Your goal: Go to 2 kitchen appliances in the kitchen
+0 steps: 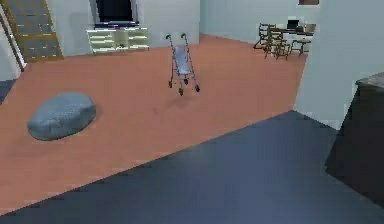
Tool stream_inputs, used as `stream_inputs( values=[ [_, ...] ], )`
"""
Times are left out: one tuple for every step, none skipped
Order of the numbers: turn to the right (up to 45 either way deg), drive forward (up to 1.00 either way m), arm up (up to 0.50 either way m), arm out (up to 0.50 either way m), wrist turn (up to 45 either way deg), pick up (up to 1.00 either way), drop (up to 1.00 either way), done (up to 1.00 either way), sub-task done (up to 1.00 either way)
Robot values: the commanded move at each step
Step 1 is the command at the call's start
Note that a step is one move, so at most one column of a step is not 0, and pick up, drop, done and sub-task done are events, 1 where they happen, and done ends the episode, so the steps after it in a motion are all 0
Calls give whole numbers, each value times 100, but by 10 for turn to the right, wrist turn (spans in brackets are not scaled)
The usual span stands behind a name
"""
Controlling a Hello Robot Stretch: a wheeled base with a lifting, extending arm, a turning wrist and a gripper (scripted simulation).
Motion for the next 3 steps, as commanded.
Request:
stream_inputs(
  values=[
    [450,0,0,0,0,0,0,0,0],
    [150,0,0,0,0,0,0,0,0],
    [0,100,0,0,0,0,0,0,0]
  ],
)
